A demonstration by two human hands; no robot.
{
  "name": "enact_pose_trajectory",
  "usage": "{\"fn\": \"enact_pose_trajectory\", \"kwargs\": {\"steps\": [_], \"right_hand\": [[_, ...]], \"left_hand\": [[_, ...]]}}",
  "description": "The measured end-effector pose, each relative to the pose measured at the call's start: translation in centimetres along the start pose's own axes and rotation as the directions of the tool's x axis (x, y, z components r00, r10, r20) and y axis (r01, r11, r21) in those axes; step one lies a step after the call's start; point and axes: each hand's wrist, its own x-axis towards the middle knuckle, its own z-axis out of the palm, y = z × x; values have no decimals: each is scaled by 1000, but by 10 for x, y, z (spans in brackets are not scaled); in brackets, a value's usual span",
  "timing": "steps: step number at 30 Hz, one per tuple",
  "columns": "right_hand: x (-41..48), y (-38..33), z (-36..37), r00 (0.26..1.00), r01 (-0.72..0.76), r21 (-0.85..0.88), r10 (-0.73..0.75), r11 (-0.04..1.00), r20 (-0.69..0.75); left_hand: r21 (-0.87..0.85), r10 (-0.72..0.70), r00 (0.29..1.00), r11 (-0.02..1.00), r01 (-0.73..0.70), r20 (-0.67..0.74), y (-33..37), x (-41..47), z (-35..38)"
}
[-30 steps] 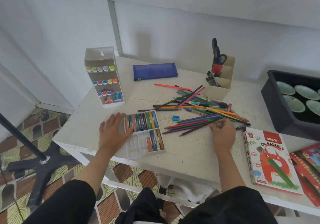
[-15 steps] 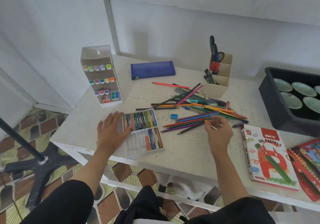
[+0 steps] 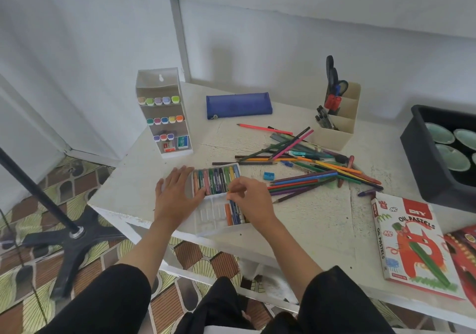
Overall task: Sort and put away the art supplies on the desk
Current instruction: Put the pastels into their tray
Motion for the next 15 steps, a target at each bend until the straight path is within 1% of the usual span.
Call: {"fn": "enact_pose_trajectory", "kwargs": {"steps": [2,9,11,13,15], "right_hand": [[3,0,7,1000,-1,-149,5,989,21],[6,-2,16,991,130,-344,-112,930,72],[4,-4,17,981,192,-378,-185,905,56],[2,-3,19,962,255,-444,-274,859,22],[-1,0,22,949,253,-531,-315,809,-28]], "left_hand": [[1,-3,1000,1000,3,1,1,0,0],[-7,-4,1000,1000,4,-4,1,-1,-1],[-6,-5,1000,1000,5,-2,2,0,-1],[-6,-2,1000,1000,2,-6,2,-1,-1],[-10,1,1000,1000,-1,-12,2,0,-1]]}}
